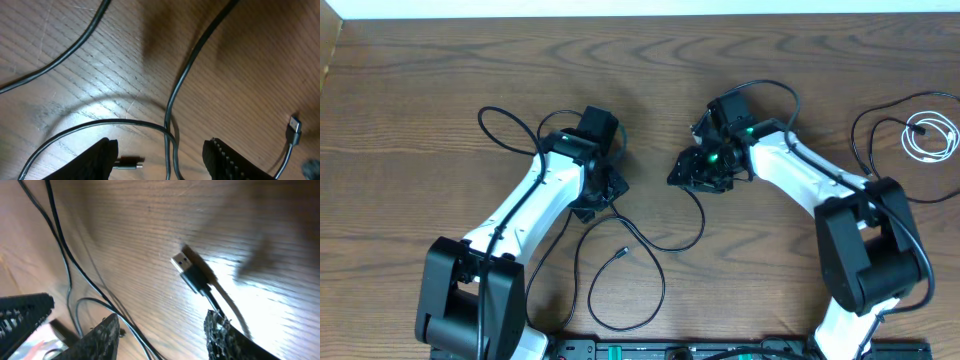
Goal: Untangle cables
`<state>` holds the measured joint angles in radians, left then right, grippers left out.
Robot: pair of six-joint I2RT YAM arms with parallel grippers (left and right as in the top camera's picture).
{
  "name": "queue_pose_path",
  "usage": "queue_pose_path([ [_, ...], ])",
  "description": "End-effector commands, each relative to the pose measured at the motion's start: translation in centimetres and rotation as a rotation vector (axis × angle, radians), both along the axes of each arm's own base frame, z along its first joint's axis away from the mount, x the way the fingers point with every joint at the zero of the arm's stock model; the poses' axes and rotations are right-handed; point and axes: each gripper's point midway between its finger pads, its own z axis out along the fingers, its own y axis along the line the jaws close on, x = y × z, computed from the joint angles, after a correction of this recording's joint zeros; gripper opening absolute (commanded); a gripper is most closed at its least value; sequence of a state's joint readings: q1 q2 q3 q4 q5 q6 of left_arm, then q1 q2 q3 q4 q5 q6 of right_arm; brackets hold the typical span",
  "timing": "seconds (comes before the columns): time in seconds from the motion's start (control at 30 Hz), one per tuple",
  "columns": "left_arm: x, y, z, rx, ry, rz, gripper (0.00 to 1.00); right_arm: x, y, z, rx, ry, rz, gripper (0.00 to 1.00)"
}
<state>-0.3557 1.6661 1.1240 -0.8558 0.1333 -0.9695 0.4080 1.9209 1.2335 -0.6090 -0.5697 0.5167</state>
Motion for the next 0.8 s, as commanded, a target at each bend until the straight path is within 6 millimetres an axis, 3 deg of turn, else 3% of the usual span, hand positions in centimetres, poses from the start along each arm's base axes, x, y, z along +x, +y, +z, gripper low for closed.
queue_pose_path([
  [0.0, -0.9, 0.4, -1.0, 0.05, 0.025, 0.03, 0.6, 0.9, -1.6, 0.0, -0.098, -0.072, 0.008, 0.53],
  [0.23, -2.1, -0.7, -2.5, 0.051, 0.032, 0.032, 0.6, 1.1, -2.8, -0.6, -0.164, -0.083, -0.007, 0.72],
  [0.47, -2.3, -0.9, -2.6, 0.086, 0.02, 0.079, 0.65, 1.6, -4.6, -1.3, -0.277, -0.107, -0.034, 0.82],
  [0.5, -2.3, -1.0, -2.6, 0.088, 0.016, 0.092, 0.65, 1.6, -5.0, -1.5, -0.3, -0.111, -0.038, 0.96],
  [0.53, -2.2, -1.0, -2.6, 0.096, 0.009, 0.104, 0.65, 1.7, -5.6, -1.6, -0.333, -0.116, -0.046, 0.99],
  [0.77, -1.5, -1.3, -2.9, 0.117, -0.047, 0.135, 0.63, 2.2, -7.5, -2.0, -0.44, -0.142, -0.068, 0.99],
])
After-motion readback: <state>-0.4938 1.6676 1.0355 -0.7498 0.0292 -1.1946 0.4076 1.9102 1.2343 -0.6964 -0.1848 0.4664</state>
